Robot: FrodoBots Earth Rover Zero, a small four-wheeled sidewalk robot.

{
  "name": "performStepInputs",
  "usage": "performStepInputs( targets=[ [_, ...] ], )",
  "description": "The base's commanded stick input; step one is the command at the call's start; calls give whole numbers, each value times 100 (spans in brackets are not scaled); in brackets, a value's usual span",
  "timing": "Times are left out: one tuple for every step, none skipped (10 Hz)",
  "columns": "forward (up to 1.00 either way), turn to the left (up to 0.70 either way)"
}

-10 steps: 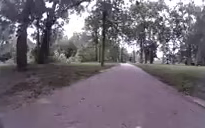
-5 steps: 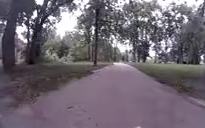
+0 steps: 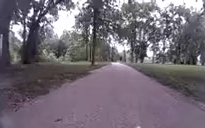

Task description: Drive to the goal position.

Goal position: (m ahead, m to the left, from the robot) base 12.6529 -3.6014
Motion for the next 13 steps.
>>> performStepInputs(
  targets=[
    [70,0],
    [70,0],
    [70,0],
    [70,0],
    [70,0],
    [70,0],
    [70,0],
    [70,0],
    [70,0],
    [70,0],
    [70,0],
    [70,0],
    [70,0]
  ],
)
